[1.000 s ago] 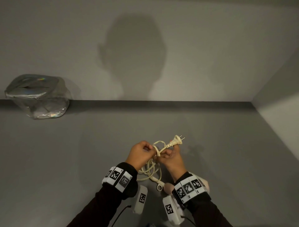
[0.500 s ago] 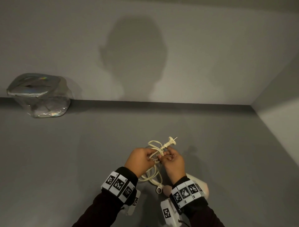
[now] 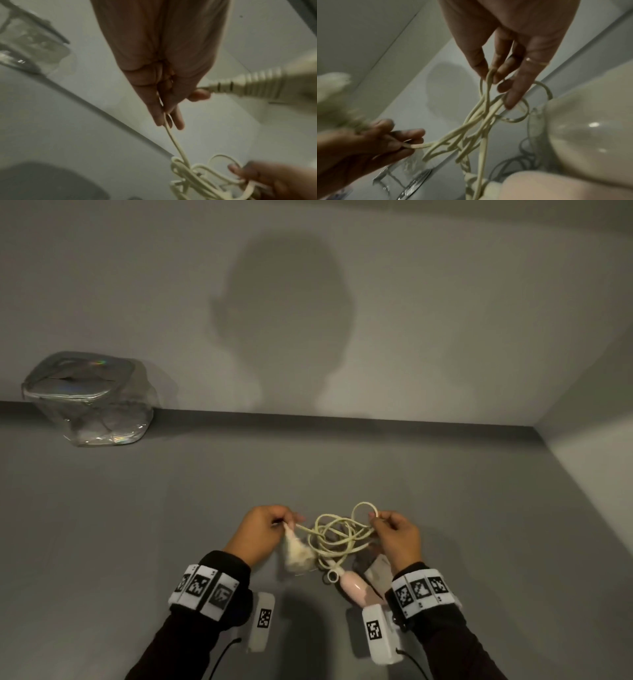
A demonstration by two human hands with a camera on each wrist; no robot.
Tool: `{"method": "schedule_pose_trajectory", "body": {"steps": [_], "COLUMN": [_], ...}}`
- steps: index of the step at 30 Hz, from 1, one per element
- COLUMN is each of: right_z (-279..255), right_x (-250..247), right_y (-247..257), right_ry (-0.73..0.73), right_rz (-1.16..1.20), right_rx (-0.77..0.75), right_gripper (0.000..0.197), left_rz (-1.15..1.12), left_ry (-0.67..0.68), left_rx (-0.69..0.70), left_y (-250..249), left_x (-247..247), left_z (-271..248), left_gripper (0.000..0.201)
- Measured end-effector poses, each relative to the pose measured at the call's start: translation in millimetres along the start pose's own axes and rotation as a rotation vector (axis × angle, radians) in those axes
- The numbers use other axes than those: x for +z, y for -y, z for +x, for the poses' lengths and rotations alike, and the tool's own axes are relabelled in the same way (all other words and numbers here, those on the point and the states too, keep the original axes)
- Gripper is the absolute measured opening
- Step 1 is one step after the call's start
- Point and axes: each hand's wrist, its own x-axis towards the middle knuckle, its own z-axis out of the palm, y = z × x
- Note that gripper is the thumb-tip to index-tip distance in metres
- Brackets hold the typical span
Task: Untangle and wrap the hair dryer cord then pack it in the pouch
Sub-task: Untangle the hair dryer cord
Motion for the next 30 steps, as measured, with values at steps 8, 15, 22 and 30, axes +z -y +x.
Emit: {"method": "schedule_pose_trajectory", "body": {"steps": [8, 15, 22, 30], "right_z": [-17.4, -34.0, -43.4, -39.5], "right_x": [1.0, 12.5, 8.1, 15.4], "right_y": [13.6, 28.3, 39.2, 41.3], "right_ry": [0.256, 0.344, 0.463, 0.536], "right_rz": [0.179, 0.323, 0.224, 0.57], "right_rx": [-0.056, -0.14, -0.133, -0.027], "right_gripper": [0.027, 0.031, 0.032, 0.04], "left_rz": [-0.748, -0.674, -0.679, -0.133], "left_ry": [0.017, -0.043, -0.125, 0.084], "left_rx": [-0.118, -0.156, -0.247, -0.213], "left_y": [-2.3, 2.5, 0.4, 11.9], "left_x": [-10.6, 5.2, 8.0, 35.8], "left_z": [2.5, 2.3, 7.0, 10.4], "left_gripper": [0.017, 0.021, 0.036, 0.02]}}
